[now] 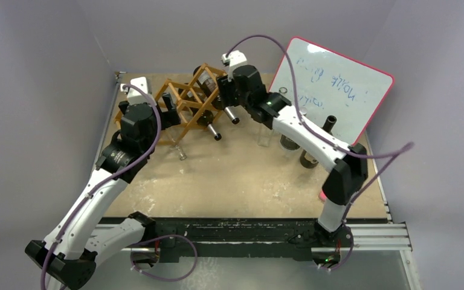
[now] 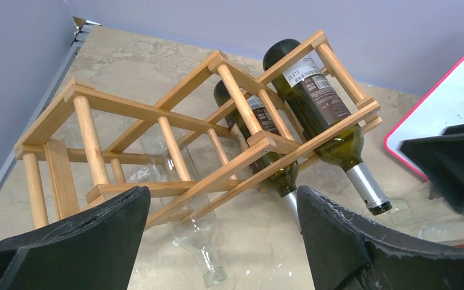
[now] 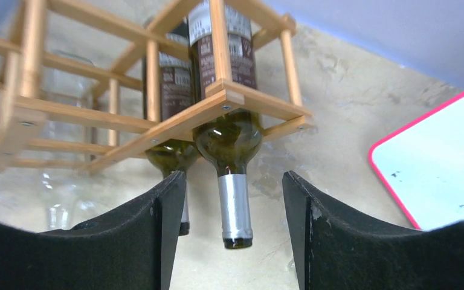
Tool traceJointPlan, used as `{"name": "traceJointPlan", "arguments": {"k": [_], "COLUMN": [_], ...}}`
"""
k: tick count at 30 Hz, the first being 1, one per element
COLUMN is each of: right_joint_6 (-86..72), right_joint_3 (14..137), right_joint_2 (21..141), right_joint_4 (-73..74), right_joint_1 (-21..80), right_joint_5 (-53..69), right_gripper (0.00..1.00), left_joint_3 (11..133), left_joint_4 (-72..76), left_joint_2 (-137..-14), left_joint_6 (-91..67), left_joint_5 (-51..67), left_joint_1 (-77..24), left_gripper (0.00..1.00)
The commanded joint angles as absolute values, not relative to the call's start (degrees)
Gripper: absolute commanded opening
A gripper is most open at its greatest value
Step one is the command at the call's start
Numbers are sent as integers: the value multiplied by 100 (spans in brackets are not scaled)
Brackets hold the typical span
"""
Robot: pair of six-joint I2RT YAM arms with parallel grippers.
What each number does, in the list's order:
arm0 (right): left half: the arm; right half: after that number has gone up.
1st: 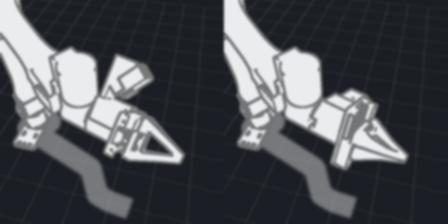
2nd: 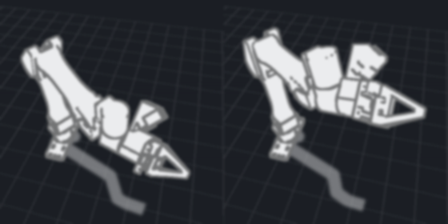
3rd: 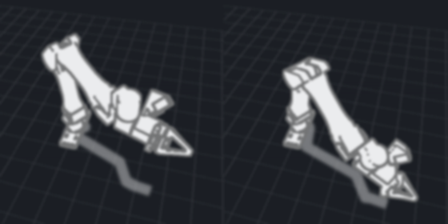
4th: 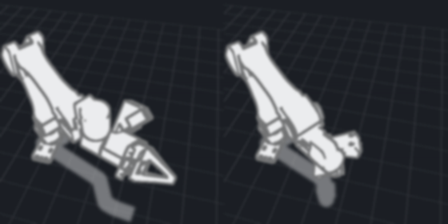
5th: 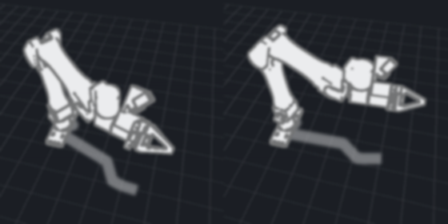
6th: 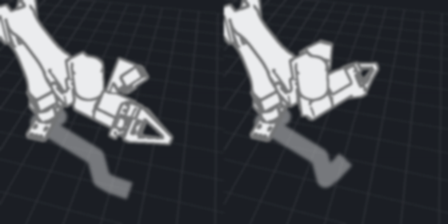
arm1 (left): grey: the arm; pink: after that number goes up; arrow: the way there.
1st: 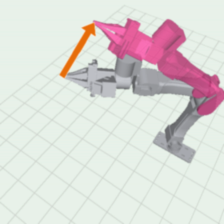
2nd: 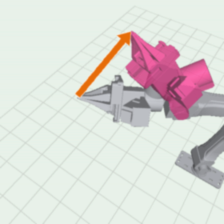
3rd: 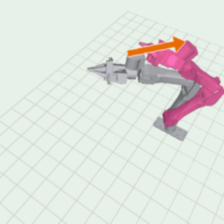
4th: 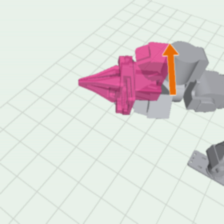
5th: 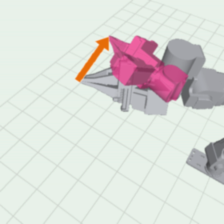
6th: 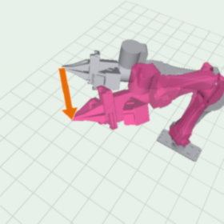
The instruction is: Put the wine bottle on the wine rack
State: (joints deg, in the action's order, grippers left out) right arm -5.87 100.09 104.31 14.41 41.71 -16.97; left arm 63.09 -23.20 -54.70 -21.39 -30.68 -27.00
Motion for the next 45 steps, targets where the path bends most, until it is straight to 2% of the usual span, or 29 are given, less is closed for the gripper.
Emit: {"name": "traceJointPlan", "arguments": {"k": [1,7,12,25,38,45], "right_joint_6": [-856,-1132,-1665,-2283,-2208,-2034], "right_joint_3": [9662,8912,8544,7968,7974,7939], "right_joint_2": [9447,8283,7834,8082,8565,8675], "right_joint_4": [1128,1263,1969,2114,1569,1416], "right_joint_1": [4184,4184,4107,3851,3554,3515], "right_joint_5": [-1760,-2965,-3940,-3436,-3622,-3605], "right_gripper": [63,63,67,66,56,42], "left_joint_3": [6271,6122,5899,5827,5860,5867], "left_joint_4": [-1972,-1753,-1305,-1134,-1125,-1082], "left_joint_2": [-5190,-5081,-4905,-4931,-5004,-4999], "left_joint_6": [-1955,-1765,-1584,-1616,-1586,-1608], "left_joint_5": [-3033,-2375,-1389,-1045,-1051,-1048], "left_joint_1": [-2663,-2663,-2672,-2676,-2672,-2672], "left_gripper": [90,94,95,94,93,93]}}
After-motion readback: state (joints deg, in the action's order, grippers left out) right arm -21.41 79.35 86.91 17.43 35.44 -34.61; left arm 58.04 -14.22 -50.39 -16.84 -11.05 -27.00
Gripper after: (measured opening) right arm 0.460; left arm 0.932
